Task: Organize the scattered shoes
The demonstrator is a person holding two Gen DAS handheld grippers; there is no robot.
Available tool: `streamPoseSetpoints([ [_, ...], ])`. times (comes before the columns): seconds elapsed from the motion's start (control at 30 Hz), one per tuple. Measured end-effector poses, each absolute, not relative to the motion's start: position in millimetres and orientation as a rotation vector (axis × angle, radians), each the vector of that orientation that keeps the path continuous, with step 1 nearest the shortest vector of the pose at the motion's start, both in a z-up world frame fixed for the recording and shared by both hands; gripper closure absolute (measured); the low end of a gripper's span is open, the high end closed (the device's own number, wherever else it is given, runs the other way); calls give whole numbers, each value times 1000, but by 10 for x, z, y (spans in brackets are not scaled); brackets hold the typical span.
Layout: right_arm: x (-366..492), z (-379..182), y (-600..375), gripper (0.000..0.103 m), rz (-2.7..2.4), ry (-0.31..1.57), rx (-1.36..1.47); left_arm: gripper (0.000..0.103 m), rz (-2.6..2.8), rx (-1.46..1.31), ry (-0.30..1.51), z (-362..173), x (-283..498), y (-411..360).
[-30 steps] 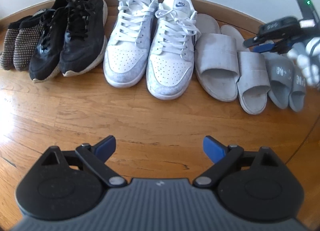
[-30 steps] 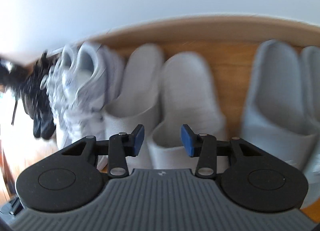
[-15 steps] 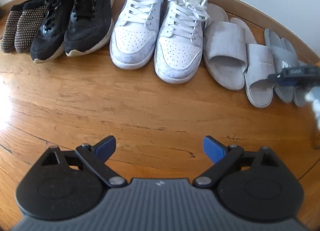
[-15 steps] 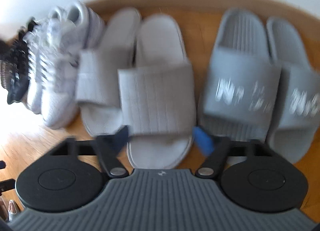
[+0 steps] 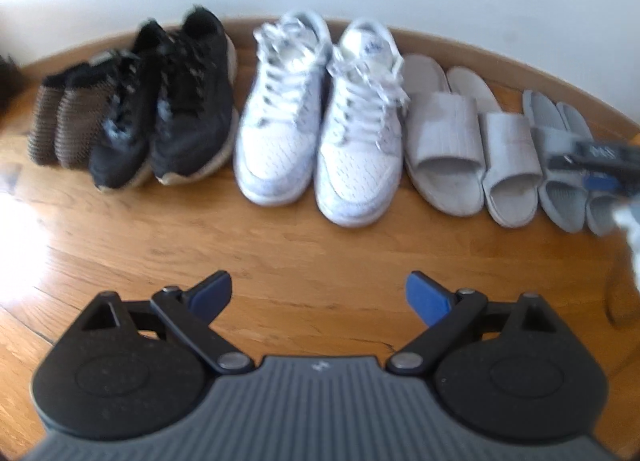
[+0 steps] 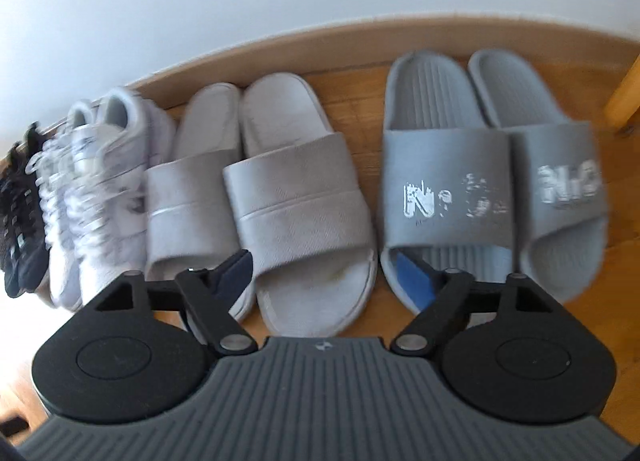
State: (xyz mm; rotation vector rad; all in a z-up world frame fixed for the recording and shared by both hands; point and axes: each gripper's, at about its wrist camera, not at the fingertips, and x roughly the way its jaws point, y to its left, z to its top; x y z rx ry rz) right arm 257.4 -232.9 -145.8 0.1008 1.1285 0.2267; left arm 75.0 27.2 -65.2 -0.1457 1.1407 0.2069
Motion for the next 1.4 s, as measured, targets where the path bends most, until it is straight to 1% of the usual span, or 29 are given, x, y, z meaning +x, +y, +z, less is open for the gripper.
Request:
streamPoseSetpoints([
  [0.07,2371,-1299,-2310,18,202,1120,87,9,219,-162,1140,-645,701,324],
  [0.1,2313,-1252,-2359,13,196,1115,84,9,225,-171,1139,-642,677,351],
  [0.13,2172,-1179,-2329,11,184,1104,70,9,231,-179,1138,-638,653,377],
  [0.27,1680,-1049,-2265,11,120,1129,49,9,256,-161,1131,-615,586,404],
  [0.4,1219,-843,-2095,10,121,1126,-4,9,251,-96,1108,-446,430,357],
  [0.47,1041,-708,-2024,5,135,1128,-23,9,250,-60,1096,-355,354,325],
  [0.53,923,-574,-1986,2,149,1131,-20,9,259,-71,1091,-278,294,361],
  [0.63,767,-310,-1948,1,159,1114,-13,9,284,-109,1085,-73,201,375],
  [0.77,619,8,-1919,1,155,1088,6,9,247,-68,1085,93,112,265],
  [0.9,544,201,-1905,1,142,1058,14,8,231,-17,1064,268,47,191],
  [1.03,495,297,-1885,1,133,1060,23,7,221,15,1056,334,-14,168],
  [1.4,403,442,-1743,1,161,1048,8,7,178,-41,1032,471,-115,246],
])
